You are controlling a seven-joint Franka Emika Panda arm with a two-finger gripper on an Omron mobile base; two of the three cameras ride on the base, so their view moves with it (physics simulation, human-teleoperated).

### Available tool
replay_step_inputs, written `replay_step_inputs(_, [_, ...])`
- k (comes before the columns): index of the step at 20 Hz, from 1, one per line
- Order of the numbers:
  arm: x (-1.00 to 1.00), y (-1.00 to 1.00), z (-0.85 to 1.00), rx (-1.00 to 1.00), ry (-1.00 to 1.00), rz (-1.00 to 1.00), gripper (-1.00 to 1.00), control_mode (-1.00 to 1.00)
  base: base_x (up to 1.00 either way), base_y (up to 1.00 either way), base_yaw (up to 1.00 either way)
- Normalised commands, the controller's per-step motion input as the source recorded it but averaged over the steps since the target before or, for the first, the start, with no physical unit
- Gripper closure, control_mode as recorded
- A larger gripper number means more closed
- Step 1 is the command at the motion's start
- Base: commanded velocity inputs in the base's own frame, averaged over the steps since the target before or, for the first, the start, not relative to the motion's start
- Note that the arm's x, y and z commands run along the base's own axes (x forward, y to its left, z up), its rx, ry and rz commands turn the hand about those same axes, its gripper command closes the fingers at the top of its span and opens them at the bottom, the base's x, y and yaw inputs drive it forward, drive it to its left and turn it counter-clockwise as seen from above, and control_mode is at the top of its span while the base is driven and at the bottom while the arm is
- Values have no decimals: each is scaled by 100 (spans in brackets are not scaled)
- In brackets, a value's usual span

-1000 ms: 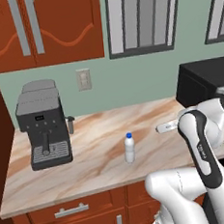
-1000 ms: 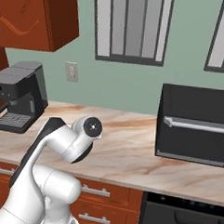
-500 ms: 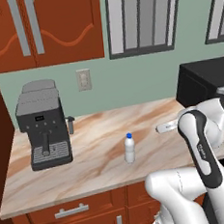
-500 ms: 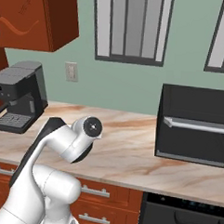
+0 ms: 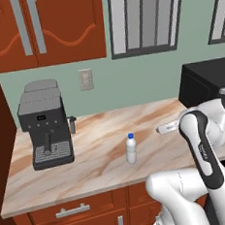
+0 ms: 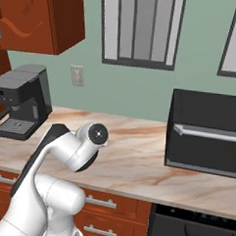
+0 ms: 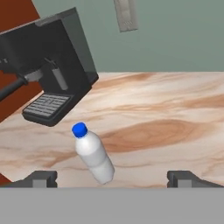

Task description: Place the drinks on the dining counter in a tight cluster.

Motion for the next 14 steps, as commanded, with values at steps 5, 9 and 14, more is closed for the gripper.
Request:
replay_step_inputs(5, [0, -1, 0, 0, 0, 31, -100, -100, 0, 0, 0])
replay_step_inputs(9, [1, -2, 0, 1, 0, 37, -100, -100, 0, 0, 0])
replay_step_inputs(14, [1, 0, 0, 0, -4, 43, -100, -100, 0, 0, 0])
